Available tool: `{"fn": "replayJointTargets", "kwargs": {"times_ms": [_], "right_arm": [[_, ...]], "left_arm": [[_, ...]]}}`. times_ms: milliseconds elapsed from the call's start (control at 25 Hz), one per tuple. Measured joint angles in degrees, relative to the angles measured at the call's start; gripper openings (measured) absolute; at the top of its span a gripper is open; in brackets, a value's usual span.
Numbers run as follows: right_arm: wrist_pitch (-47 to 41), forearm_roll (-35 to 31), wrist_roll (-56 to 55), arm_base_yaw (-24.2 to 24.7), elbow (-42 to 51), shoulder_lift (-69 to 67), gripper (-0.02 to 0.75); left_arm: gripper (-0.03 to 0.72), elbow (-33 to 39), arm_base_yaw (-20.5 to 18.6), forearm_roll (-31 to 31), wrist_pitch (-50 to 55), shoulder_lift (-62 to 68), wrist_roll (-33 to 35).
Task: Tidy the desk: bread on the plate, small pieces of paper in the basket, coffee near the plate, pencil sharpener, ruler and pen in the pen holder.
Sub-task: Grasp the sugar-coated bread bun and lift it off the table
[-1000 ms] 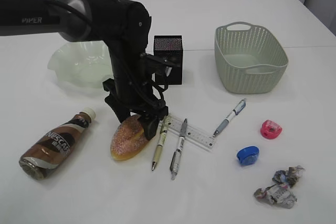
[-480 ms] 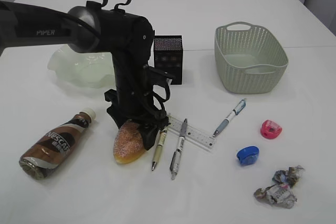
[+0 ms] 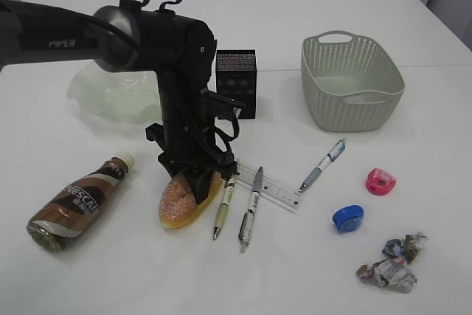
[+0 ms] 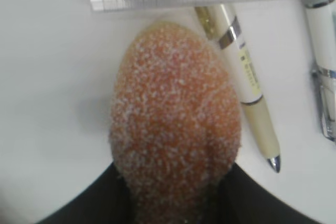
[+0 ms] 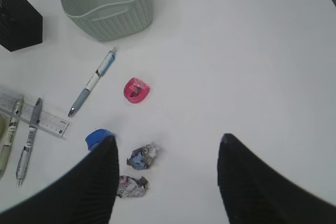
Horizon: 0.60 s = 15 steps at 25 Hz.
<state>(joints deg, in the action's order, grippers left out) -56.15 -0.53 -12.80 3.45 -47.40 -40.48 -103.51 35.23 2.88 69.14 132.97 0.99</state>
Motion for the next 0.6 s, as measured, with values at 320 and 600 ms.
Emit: {"fn": "replayJointTargets", "kwargs": {"times_ms": [320,600], "right_arm": [[1.87,0.93,0.0,0.0,0.0,0.0,0.468],[1.87,0.93,0.0,0.0,0.0,0.0,0.469]], "left_arm": [[0.227,0.0,0.0,0.0,0.35,-6.62,-4.74],[0.227,0.0,-0.38,-1.6,0.63,-12.92,-9.44]]}}
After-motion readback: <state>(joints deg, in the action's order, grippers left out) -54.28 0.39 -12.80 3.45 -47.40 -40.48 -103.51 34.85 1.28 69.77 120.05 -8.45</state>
